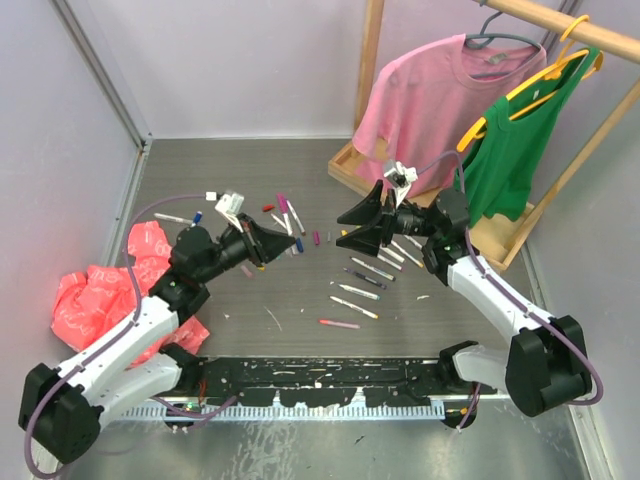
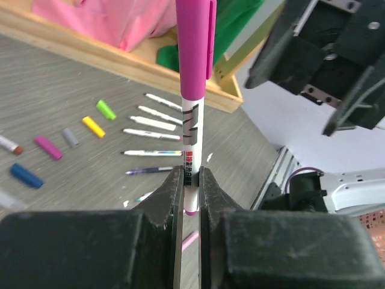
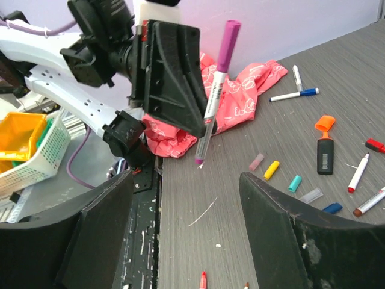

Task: Open the pen caps
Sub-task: Open the pen cap from the pen.

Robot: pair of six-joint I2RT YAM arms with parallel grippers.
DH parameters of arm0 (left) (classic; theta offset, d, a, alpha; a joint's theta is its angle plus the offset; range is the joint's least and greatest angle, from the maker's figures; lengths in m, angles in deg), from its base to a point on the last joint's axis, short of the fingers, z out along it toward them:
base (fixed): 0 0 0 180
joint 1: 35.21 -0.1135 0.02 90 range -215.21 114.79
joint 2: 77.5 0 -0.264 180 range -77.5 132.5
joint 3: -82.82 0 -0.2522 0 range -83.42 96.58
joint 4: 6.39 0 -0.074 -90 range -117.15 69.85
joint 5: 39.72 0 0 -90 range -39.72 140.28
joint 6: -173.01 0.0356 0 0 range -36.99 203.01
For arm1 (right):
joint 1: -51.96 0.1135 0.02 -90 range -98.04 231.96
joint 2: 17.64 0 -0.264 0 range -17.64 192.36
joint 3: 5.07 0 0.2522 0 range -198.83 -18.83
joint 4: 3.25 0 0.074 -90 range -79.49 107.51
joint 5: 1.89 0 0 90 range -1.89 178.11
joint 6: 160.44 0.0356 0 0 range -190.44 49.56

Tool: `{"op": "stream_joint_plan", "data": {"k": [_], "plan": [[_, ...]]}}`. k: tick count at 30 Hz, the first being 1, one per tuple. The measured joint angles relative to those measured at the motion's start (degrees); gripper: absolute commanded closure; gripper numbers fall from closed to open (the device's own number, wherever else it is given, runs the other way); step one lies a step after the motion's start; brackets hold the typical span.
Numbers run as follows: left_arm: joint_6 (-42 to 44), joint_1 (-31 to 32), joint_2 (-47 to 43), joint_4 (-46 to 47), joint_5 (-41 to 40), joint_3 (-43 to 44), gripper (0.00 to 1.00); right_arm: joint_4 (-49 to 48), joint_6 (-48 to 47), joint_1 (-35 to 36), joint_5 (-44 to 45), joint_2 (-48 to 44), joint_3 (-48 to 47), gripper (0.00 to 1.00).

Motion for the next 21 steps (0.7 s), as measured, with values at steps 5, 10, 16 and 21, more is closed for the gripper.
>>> {"op": "stream_joint_plan", "data": {"k": [5,10,16,21], "plan": [[-0.48,9.31,-0.76,8.11,-8.02,-2.34,1.00,-3.19,2.73,0.02,0.33,0.04,0.48,0.25],[1.20,17.25,1.53,12.81,-15.37,-2.54,1.00,-4.90,3.50,0.37,0.33,0.04,0.72,0.25],[2.49,23.30,7.50,16.31,-20.76,-2.40,1.00,-4.35,2.97,1.22,1.18,1.44,1.07,0.29],[2.43,25.73,10.08,19.04,-22.91,-2.34,1.00,-1.77,1.29,2.12,2.54,2.10,1.07,0.37]]}}
